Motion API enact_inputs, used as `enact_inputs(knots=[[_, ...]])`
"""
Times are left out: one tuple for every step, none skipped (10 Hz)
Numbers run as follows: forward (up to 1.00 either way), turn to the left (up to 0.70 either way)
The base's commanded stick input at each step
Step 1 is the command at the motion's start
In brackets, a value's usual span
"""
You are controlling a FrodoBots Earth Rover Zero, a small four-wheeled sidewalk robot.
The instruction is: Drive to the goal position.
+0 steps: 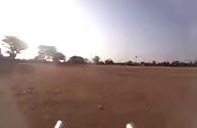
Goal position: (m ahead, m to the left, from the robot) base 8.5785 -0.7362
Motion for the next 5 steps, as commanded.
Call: enact_inputs(knots=[[0.70,0.00],[0.70,0.00],[0.70,0.00],[0.70,0.00],[0.70,0.00]])
